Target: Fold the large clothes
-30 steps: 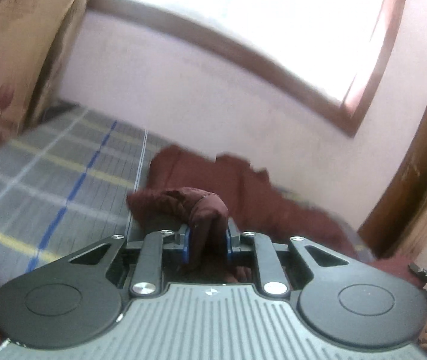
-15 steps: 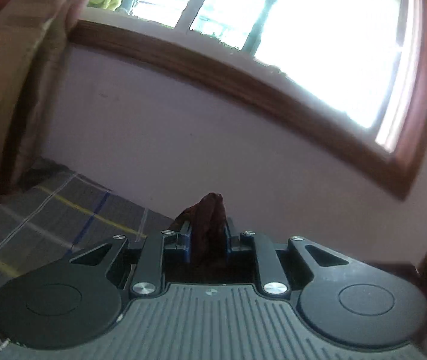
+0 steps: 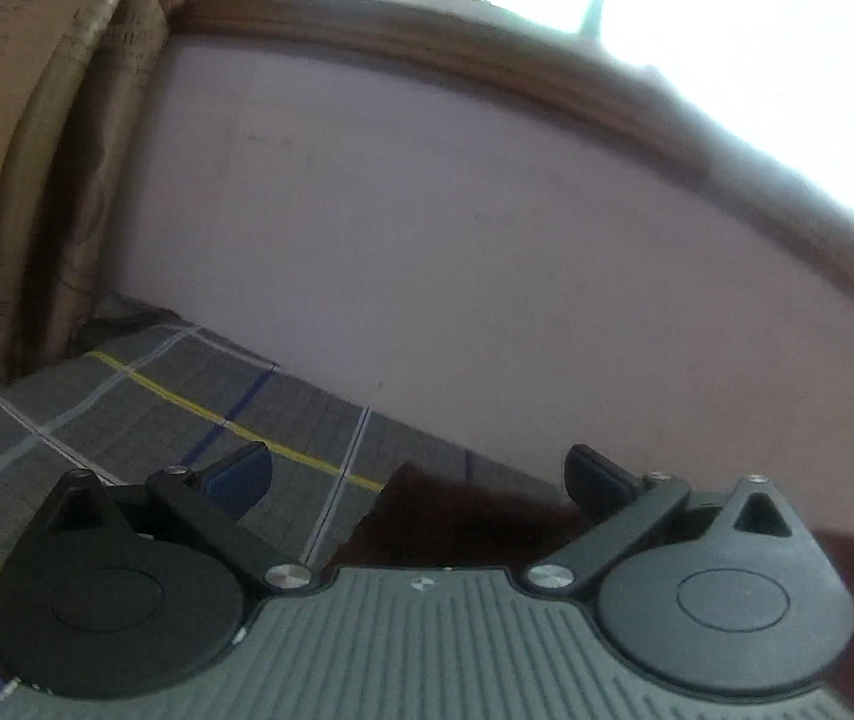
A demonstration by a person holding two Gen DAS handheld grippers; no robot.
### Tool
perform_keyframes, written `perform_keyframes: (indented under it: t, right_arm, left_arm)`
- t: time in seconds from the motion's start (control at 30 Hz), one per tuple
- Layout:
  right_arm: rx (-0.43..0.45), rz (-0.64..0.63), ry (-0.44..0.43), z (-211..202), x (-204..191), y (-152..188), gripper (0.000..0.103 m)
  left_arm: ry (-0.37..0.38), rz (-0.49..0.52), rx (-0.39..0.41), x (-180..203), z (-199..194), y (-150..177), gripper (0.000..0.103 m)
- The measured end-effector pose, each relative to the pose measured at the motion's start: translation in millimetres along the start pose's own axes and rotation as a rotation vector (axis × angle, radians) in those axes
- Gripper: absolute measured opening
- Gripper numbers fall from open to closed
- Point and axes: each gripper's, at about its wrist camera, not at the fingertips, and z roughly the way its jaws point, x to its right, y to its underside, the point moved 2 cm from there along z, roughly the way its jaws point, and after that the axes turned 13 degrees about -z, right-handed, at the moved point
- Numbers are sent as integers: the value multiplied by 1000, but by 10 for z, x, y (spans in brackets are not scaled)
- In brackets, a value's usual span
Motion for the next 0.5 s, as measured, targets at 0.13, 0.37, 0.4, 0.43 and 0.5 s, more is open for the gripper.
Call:
perform_keyframes:
  t: [0.13, 0.37, 0.4, 0.43, 0.5]
  right_arm:
    - [88, -318, 94, -453, -558, -10, 36]
    - [86, -1080, 165, -571, -1792, 765, 34]
    - [92, -1111, 210, -527, -1817, 804, 34]
    - [116, -1110, 297, -460, -1797, 770, 34]
    - [164, -1051, 441, -389, -1670, 553, 34]
  left_arm:
    - [130, 48, -4, 215, -412, -64, 78]
    - [301, 315, -110, 930, -631, 401, 44]
    - [294, 337, -118, 977, -560, 455, 44]
    - [292, 350, -126, 1011, -477, 503, 44]
    - [283, 381, -148, 1034, -287, 562, 44]
